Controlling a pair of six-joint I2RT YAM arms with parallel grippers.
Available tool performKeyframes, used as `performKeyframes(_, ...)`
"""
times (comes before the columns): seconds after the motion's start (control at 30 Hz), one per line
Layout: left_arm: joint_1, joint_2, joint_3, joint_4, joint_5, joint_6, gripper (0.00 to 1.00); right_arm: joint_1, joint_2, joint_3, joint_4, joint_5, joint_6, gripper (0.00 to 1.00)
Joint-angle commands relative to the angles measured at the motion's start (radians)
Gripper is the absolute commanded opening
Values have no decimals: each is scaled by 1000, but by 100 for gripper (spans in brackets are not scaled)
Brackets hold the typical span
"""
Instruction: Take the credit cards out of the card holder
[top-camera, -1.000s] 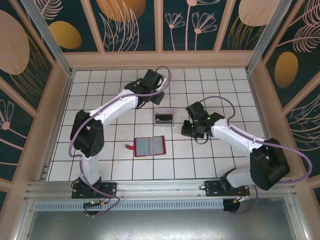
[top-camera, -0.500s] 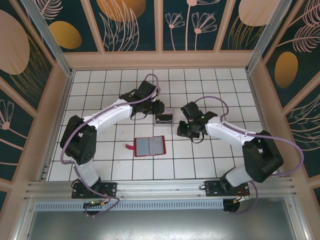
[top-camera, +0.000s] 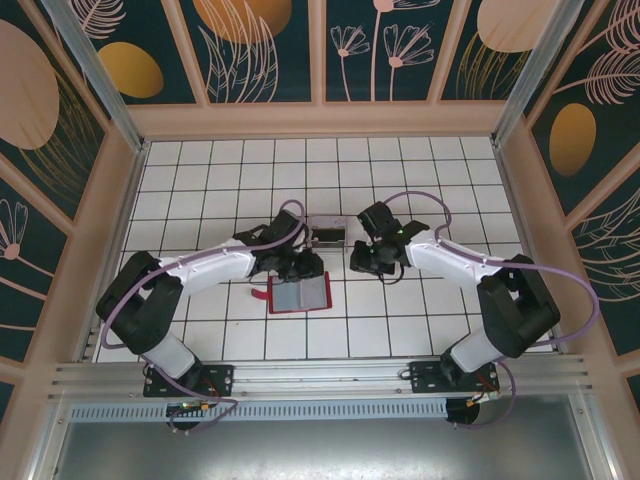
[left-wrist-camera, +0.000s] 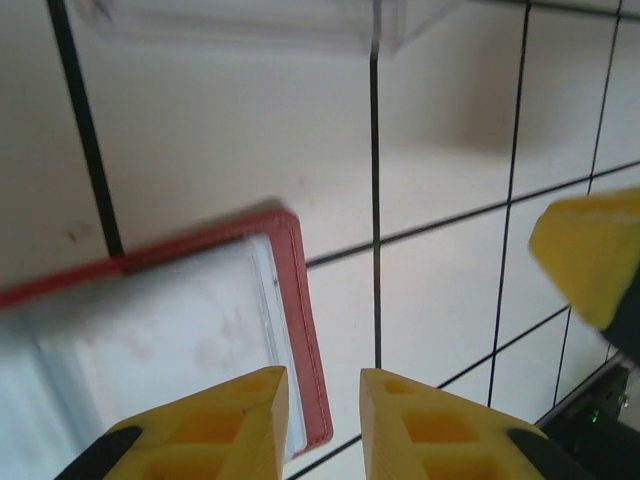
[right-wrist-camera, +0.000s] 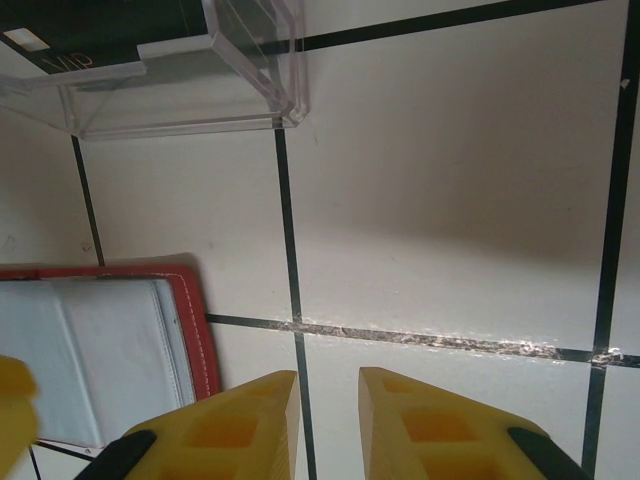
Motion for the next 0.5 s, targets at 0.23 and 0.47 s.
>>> performKeyframes(0.23,-54,25,-58,123,32,-122,24,17,16,23,15,-9,-15,23)
performKeyframes(0.47,-65,64,-71,131,22,-132,23,17,17,23,12,-5,-17,23)
